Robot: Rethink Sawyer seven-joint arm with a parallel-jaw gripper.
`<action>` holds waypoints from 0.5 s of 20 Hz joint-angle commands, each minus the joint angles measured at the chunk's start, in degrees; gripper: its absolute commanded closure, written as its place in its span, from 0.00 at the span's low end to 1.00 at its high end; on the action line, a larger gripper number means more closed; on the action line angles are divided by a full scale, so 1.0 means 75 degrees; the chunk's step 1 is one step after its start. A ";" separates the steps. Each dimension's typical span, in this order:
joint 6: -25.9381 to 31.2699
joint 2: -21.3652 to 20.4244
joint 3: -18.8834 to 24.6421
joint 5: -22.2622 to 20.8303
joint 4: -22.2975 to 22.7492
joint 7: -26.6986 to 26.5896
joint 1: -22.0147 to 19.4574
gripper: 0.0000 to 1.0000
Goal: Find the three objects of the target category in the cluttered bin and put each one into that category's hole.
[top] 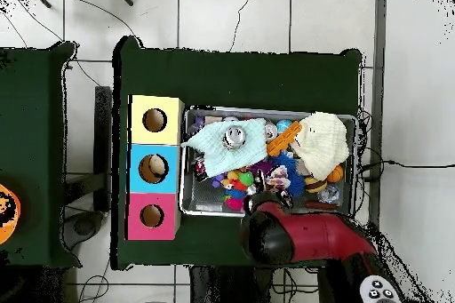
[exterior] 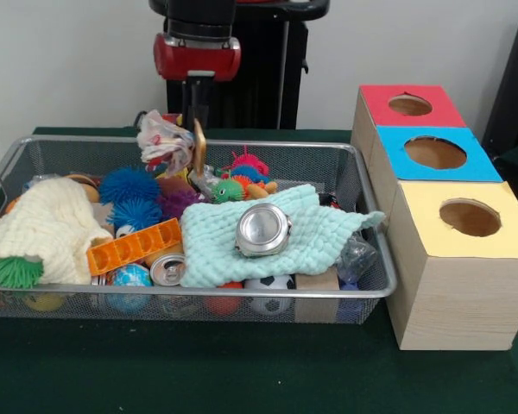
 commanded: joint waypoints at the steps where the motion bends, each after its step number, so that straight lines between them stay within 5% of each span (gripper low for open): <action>1: -0.0237 0.0609 0.0043 0.0010 0.0164 0.0982 -0.0517 1.00; 4: -0.0251 0.0660 0.0207 -0.0075 0.0142 0.0824 -0.0733 1.00; 5: -0.0832 0.0706 0.0394 -0.0114 0.0263 0.0999 -0.0966 0.00; 8: -0.1398 0.0763 0.0373 -0.0221 0.0357 0.1173 -0.1065 0.00; 10: -0.1211 0.0778 -0.0132 -0.0260 0.0216 0.1236 -0.0682 0.00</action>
